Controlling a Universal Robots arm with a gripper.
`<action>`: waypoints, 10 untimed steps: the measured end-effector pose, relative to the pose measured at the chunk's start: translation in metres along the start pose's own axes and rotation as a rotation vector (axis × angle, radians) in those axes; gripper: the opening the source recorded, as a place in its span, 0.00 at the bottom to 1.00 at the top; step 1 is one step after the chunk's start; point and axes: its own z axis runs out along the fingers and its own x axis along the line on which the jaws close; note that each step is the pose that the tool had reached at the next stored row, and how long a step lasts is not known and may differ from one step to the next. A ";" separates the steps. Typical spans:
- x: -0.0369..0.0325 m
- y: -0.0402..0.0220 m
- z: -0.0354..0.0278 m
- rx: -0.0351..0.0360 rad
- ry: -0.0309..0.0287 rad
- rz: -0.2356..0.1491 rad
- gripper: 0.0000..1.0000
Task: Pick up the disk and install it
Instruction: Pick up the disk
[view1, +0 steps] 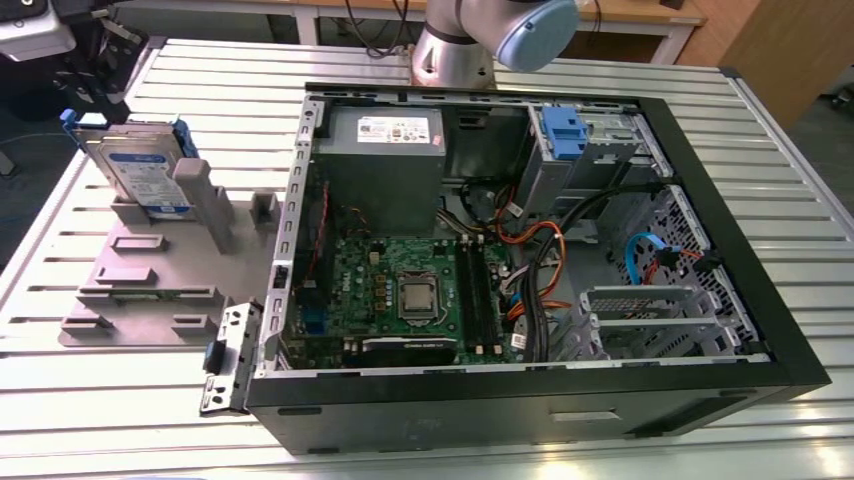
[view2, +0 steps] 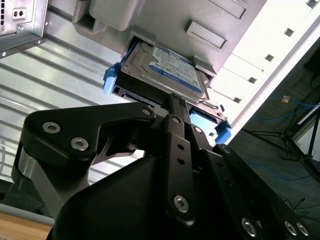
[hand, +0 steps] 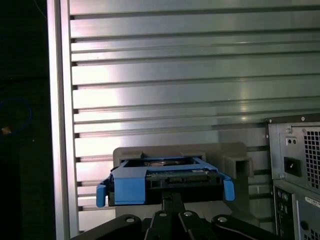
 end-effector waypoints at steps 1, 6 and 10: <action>0.0000 0.0000 0.0000 0.0000 0.0001 0.000 0.11; 0.0002 0.0000 0.0001 0.0000 0.0000 0.000 0.11; 0.0003 0.0000 0.0001 0.0000 0.0001 0.000 0.11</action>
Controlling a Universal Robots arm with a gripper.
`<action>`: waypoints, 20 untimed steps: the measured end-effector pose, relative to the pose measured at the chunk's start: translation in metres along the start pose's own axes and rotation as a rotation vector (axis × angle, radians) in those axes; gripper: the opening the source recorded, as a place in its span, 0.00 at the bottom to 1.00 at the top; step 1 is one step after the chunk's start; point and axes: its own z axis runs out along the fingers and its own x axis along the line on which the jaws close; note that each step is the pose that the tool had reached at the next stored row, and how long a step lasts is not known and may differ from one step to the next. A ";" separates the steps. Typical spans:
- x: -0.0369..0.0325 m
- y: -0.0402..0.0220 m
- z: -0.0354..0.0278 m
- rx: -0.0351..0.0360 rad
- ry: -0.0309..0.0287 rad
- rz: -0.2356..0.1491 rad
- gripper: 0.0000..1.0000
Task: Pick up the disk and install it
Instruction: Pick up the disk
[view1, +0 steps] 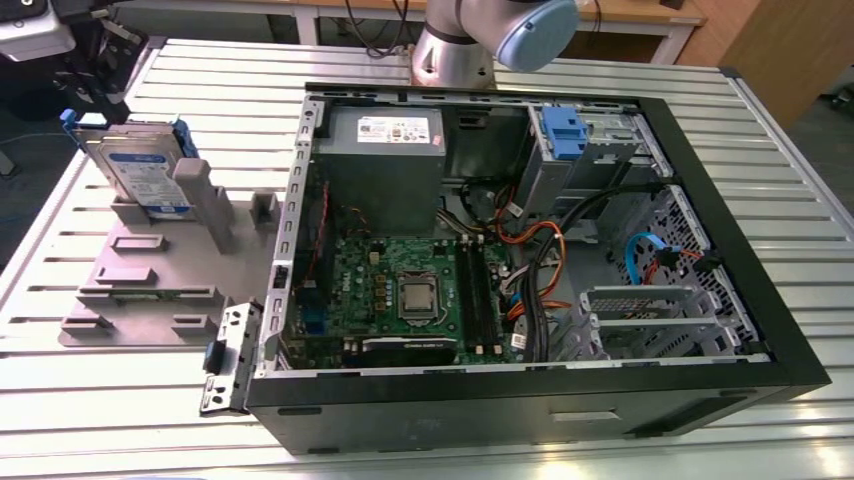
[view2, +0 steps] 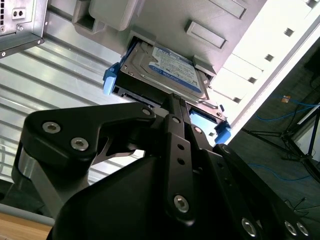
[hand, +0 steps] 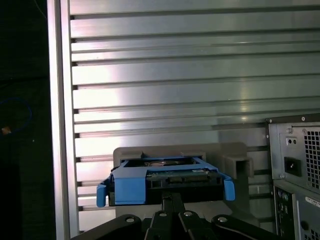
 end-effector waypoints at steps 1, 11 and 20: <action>0.0000 0.0000 0.0000 0.0000 0.0001 -0.001 0.11; 0.0000 0.0000 0.0002 -0.0042 0.0071 -0.160 0.11; 0.0000 0.0000 0.0005 -0.0086 0.0145 -0.324 0.11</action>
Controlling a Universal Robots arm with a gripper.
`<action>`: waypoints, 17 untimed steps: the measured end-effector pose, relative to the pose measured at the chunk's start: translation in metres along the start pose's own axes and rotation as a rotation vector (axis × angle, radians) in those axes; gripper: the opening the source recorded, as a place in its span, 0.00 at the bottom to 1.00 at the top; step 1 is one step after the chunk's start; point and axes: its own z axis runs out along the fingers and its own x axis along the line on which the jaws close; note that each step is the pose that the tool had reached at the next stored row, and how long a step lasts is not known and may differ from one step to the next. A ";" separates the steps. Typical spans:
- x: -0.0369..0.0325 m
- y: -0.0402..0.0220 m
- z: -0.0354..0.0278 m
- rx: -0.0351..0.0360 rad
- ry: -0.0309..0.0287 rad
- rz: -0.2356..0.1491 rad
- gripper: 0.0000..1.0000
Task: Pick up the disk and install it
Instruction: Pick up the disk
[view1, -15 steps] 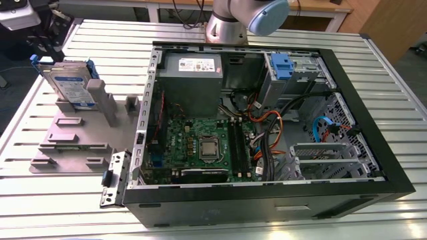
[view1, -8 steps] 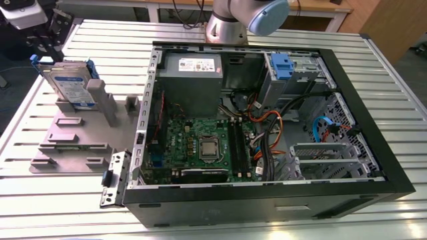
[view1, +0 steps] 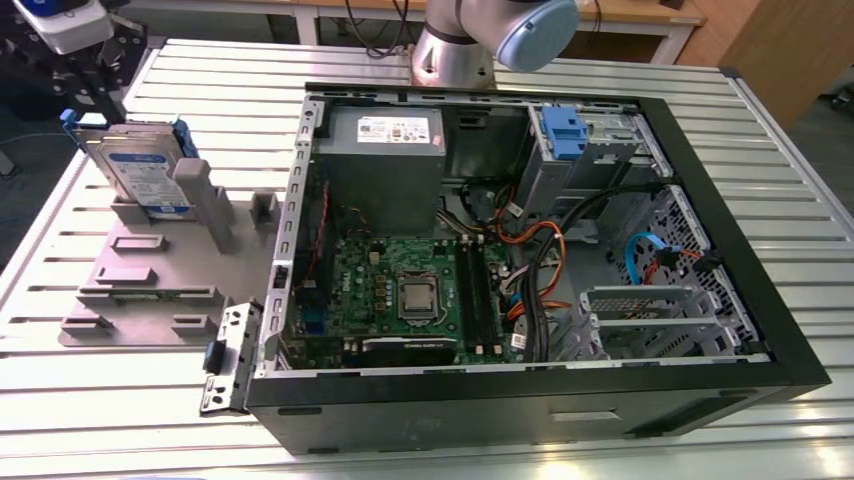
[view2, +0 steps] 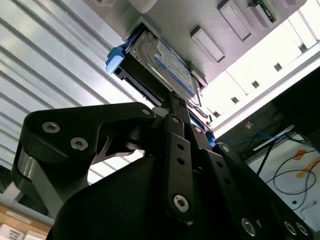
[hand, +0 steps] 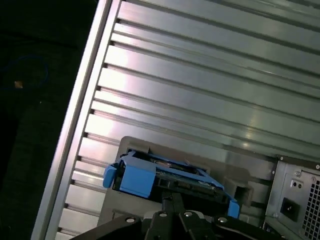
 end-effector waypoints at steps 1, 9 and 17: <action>0.0000 0.0000 0.0000 -0.0005 0.0008 -0.018 0.11; 0.0000 0.0000 0.0003 -0.0043 0.0073 -0.163 0.11; 0.0000 0.0000 0.0003 -0.0076 0.0129 -0.289 0.11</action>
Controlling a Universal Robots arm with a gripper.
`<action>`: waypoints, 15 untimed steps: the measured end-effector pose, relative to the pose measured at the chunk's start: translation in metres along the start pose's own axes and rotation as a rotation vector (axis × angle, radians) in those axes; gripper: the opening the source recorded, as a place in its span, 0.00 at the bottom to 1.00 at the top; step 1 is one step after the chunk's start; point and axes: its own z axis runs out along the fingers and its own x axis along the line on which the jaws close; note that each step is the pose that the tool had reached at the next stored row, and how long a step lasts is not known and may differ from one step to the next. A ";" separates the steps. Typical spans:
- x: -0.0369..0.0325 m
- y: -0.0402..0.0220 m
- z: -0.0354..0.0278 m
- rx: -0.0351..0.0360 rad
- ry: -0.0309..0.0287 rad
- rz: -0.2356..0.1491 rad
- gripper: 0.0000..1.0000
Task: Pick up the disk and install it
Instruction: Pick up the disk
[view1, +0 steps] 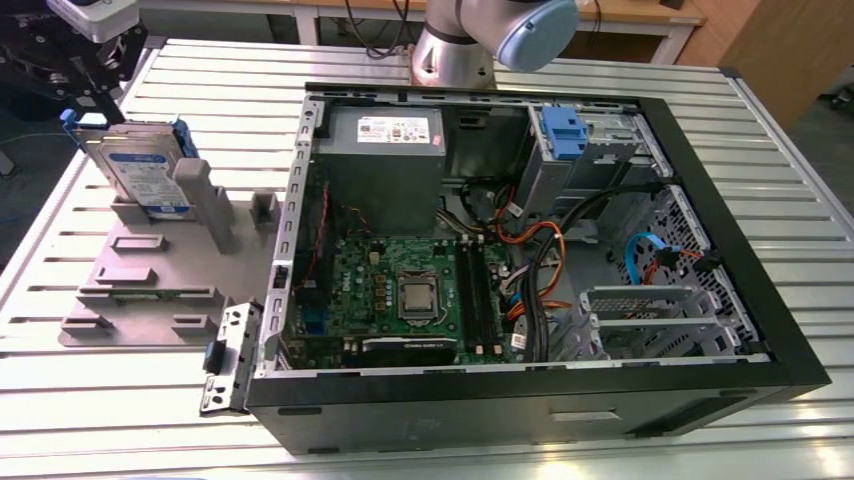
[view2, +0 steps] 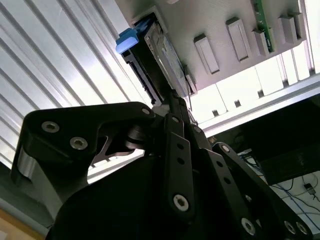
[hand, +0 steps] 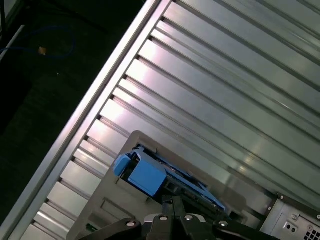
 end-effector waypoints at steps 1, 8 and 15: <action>0.0000 0.0000 0.0000 0.0000 0.0000 0.000 0.11; 0.0000 0.0000 0.0000 -0.0001 0.0001 -0.001 0.11; 0.0000 0.0000 0.0000 -0.0002 0.0002 -0.005 0.11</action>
